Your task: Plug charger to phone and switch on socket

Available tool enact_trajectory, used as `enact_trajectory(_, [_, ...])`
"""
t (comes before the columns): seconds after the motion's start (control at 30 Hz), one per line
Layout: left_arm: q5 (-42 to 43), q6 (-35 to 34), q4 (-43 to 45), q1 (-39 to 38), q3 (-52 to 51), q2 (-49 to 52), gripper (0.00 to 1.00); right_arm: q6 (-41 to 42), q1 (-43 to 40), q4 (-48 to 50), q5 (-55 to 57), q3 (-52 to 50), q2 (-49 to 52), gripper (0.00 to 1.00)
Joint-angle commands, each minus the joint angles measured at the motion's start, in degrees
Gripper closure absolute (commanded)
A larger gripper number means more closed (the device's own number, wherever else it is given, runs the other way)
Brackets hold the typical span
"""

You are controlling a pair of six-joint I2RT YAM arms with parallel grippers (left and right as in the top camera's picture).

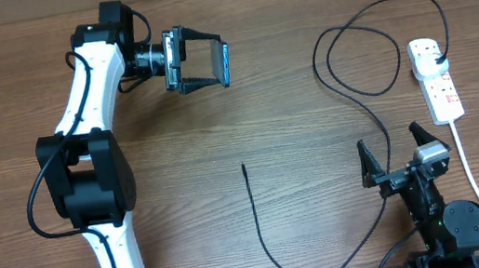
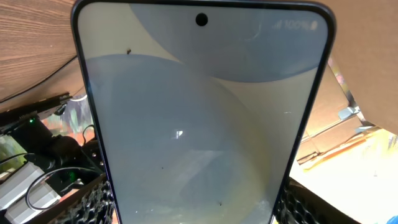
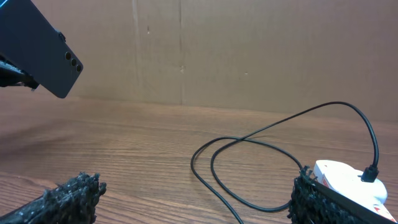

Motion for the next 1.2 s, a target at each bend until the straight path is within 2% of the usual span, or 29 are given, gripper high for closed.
enact_trajectory(0.0, [2.95, -0.39, -0.11, -0.33, 1.81, -0.04, 0.96, 0.2, 0.44, 0.26, 0.33, -0.61, -0.55, 0.0])
enact_trajectory(1.17, [0.15, -0.42, -0.11, -0.33, 1.81, -0.04, 0.96, 0.2, 0.44, 0.26, 0.33, -0.61, -0.55, 0.0])
